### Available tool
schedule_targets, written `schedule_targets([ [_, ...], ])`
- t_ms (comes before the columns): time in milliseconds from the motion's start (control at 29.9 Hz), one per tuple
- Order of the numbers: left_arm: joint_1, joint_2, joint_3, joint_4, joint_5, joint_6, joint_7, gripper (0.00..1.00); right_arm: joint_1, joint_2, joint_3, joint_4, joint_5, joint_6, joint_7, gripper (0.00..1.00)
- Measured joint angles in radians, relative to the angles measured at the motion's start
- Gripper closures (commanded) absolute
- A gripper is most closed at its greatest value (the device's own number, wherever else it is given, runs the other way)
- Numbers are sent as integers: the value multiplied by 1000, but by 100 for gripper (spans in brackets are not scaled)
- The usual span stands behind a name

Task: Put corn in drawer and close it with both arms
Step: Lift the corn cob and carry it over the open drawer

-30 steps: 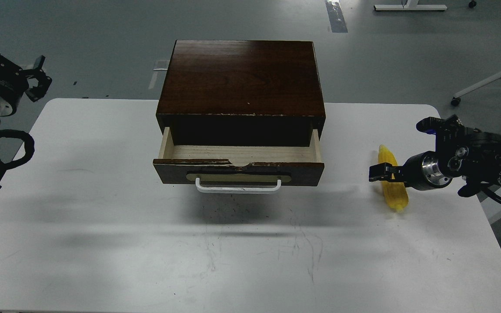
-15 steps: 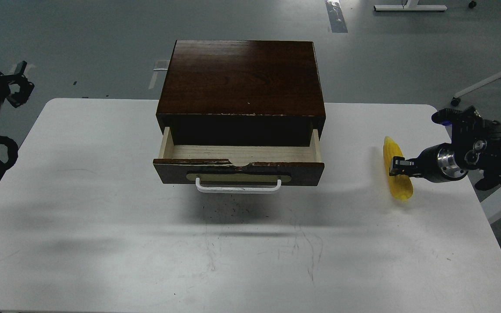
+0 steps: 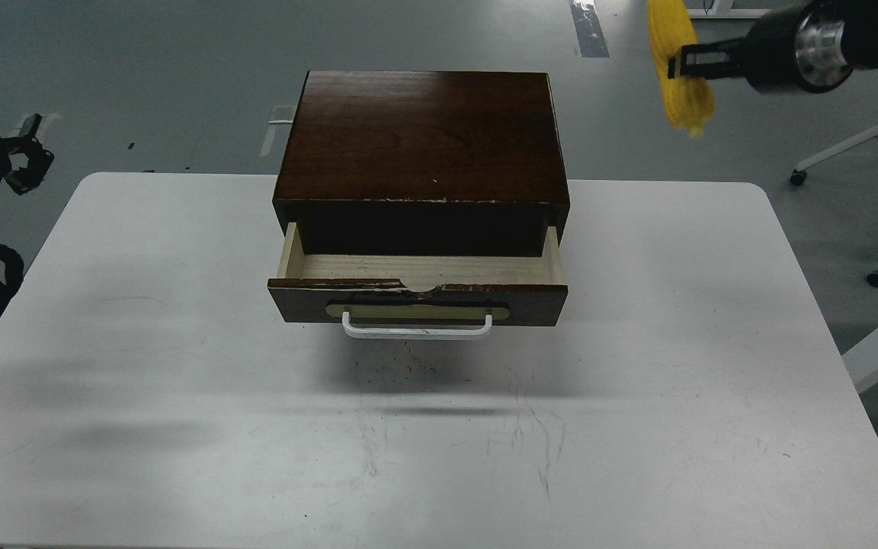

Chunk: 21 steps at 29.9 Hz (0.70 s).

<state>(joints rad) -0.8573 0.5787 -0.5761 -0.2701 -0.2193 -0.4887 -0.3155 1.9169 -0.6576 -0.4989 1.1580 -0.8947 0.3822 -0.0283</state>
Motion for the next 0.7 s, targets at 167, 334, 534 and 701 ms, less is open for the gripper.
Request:
schedule_targets([
  [167,-3,4,1,0,0,0,1,2,104,84,7,109,-141,-2,13,88],
  [334,-3,26,1,0,0,0,0,2,156,172,10,219,-313,-2,39,88],
  [534,-2,43,1,0,0,0,-1,2,142,273,10,294,-545,-2,102,88],
  [701,-2,50,0,0,-2,0,-2,2,126,343,9,330,-692,-2,118,88],
])
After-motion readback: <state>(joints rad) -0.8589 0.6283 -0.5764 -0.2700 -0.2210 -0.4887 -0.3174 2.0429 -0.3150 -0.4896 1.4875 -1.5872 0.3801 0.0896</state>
